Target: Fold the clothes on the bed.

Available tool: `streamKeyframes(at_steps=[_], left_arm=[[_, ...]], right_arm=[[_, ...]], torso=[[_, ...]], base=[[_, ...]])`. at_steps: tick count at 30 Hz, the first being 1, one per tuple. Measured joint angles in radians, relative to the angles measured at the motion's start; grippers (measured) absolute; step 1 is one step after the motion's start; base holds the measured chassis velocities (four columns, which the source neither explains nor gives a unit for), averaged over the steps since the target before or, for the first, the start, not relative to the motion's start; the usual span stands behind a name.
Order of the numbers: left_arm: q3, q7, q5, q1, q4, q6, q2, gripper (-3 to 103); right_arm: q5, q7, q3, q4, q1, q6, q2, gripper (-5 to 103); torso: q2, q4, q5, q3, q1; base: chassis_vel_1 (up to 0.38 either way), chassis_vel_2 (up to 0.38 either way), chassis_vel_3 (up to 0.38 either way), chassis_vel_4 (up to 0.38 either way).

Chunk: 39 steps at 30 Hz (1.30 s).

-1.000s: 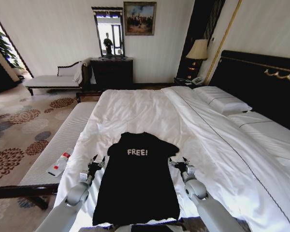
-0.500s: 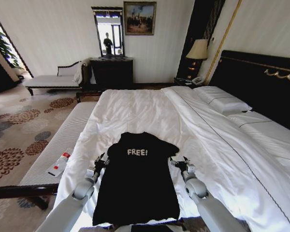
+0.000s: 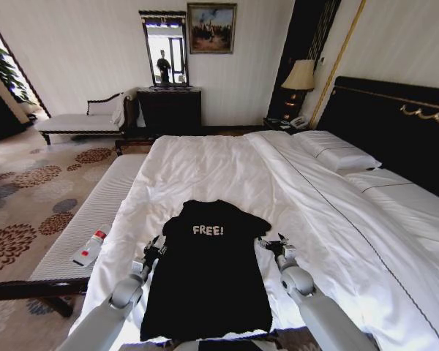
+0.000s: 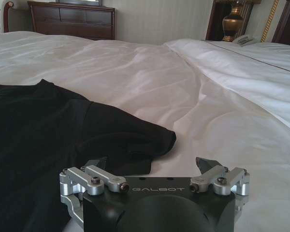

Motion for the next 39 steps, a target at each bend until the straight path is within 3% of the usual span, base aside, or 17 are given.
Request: streamKeyframes(at_steps=[21, 26, 29, 32, 34, 39], left_arm=[[0.047, -0.003, 0.004, -0.052, 0.051, 0.001, 0.007, 48], [0.050, -0.002, 0.004, -0.067, 0.066, -0.001, 0.004, 36], [0.054, -0.002, 0.004, -0.075, 0.069, -0.002, 0.001, 20], [0.056, -0.002, 0.003, -0.078, 0.070, -0.002, 0.000, 15], [0.059, -0.003, 0.002, -0.082, 0.072, -0.002, -0.001, 4], [0.061, -0.004, 0.000, -0.084, 0.072, -0.002, -0.001, 0]], right_arm=[[0.021, 0.004, 0.007, 0.030, 0.000, -0.012, 0.002, 100], [0.024, 0.004, 0.013, 0.034, -0.008, -0.012, -0.002, 100], [0.024, 0.004, 0.014, 0.037, -0.013, -0.012, -0.002, 100], [0.024, 0.004, 0.014, 0.039, -0.015, -0.012, -0.002, 100], [0.024, 0.004, 0.014, 0.040, -0.015, -0.013, -0.002, 100], [0.024, 0.003, 0.015, 0.041, -0.017, -0.013, -0.002, 100]], torso=[[0.000, 0.0001, 0.0000, 0.000, 0.000], [0.000, 0.0000, 0.0000, 0.000, 0.000], [0.000, 0.0000, 0.0000, 0.000, 0.000], [0.000, 0.0000, 0.0000, 0.000, 0.000], [0.000, 0.0000, 0.0000, 0.000, 0.000], [0.000, 0.0001, -0.0001, 0.000, 0.000]], base=[[0.000, 0.000, 0.000, 0.000], [0.000, 0.000, 0.000, 0.000], [0.000, 0.000, 0.000, 0.000], [0.000, 0.000, 0.000, 0.000], [0.000, 0.000, 0.000, 0.000], [0.000, 0.000, 0.000, 0.000]])
